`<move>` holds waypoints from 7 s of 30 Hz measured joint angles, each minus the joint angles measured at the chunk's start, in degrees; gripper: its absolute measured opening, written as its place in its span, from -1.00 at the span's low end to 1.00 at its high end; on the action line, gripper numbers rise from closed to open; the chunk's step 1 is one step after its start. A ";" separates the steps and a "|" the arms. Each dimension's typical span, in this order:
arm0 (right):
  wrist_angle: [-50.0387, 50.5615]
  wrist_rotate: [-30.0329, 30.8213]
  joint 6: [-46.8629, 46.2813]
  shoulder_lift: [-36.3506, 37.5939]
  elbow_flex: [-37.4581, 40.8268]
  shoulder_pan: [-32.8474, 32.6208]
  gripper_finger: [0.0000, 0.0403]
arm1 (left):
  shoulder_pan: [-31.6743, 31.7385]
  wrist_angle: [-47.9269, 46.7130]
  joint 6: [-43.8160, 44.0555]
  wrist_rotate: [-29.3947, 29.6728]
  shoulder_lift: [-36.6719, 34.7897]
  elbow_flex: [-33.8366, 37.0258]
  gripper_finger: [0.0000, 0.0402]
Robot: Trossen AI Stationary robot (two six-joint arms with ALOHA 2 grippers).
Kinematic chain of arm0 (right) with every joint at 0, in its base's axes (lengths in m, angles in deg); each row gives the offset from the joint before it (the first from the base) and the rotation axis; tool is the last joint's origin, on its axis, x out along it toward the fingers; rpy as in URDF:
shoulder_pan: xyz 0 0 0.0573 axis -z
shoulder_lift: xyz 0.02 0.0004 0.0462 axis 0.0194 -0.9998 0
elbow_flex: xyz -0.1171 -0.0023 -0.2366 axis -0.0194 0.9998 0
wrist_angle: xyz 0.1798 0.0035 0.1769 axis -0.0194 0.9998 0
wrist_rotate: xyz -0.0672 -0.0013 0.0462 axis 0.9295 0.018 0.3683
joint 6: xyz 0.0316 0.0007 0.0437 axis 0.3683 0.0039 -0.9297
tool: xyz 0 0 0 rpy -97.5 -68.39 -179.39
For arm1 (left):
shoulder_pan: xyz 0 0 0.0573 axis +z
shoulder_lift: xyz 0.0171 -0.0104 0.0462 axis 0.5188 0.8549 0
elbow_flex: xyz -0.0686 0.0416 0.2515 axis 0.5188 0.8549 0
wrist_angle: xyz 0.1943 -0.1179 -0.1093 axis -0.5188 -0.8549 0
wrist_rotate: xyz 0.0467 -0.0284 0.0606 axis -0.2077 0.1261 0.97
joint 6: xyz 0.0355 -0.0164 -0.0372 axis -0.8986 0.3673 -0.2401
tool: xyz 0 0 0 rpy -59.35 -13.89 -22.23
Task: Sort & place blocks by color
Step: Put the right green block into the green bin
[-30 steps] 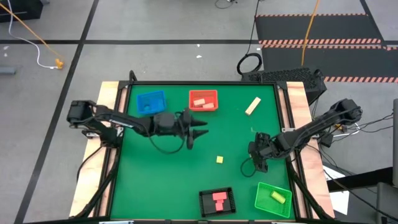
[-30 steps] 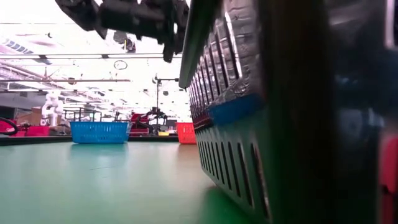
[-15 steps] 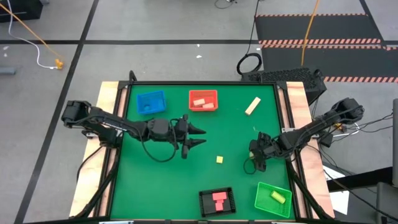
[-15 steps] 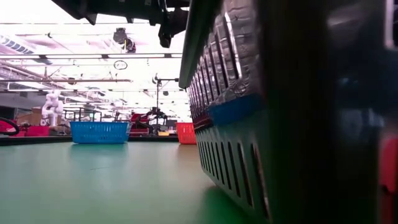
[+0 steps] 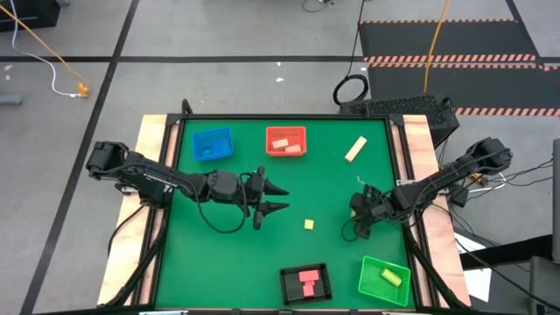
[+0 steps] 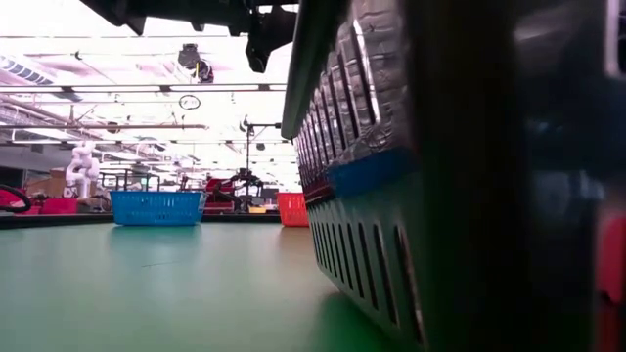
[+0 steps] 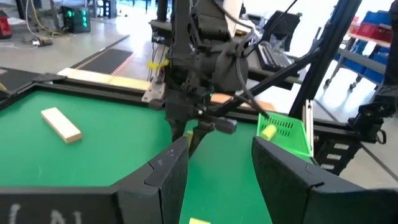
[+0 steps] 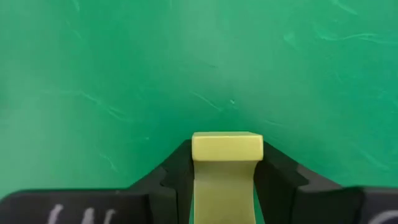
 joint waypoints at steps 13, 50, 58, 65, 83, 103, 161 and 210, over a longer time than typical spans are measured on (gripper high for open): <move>-27.13 7.29 -0.67 3.48 0.31 -0.03 -0.44 | -2.62 -4.17 -0.32 0.86 3.78 0.00 -0.12; -91.20 12.62 51.92 -25.47 -14.25 3.75 -0.44 | -7.26 24.85 -12.87 7.11 16.26 0.00 -0.07; -91.14 11.39 50.86 -25.55 -15.32 3.85 -0.44 | -6.71 24.80 -12.19 6.72 16.26 0.00 -0.24; -87.02 11.36 47.08 -25.38 -15.34 3.82 -0.30 | -6.75 23.92 -11.27 6.71 16.44 0.00 -0.33; -63.65 11.32 31.26 -15.91 -15.19 3.44 0.37 | -9.22 22.56 -7.21 6.87 16.31 -0.02 -0.33; -56.27 11.78 24.00 -14.37 -15.13 -3.47 0.34 | -13.27 21.69 -1.74 4.29 16.15 -0.11 -0.33; -71.28 7.29 30.56 -29.66 -27.98 2.84 -0.40 | -12.08 20.93 2.65 8.36 16.31 0.00 -0.33; 9.24 -18.63 -63.74 -6.73 -27.91 -24.70 -0.08 | -7.91 6.57 16.33 8.59 16.26 -0.04 0.22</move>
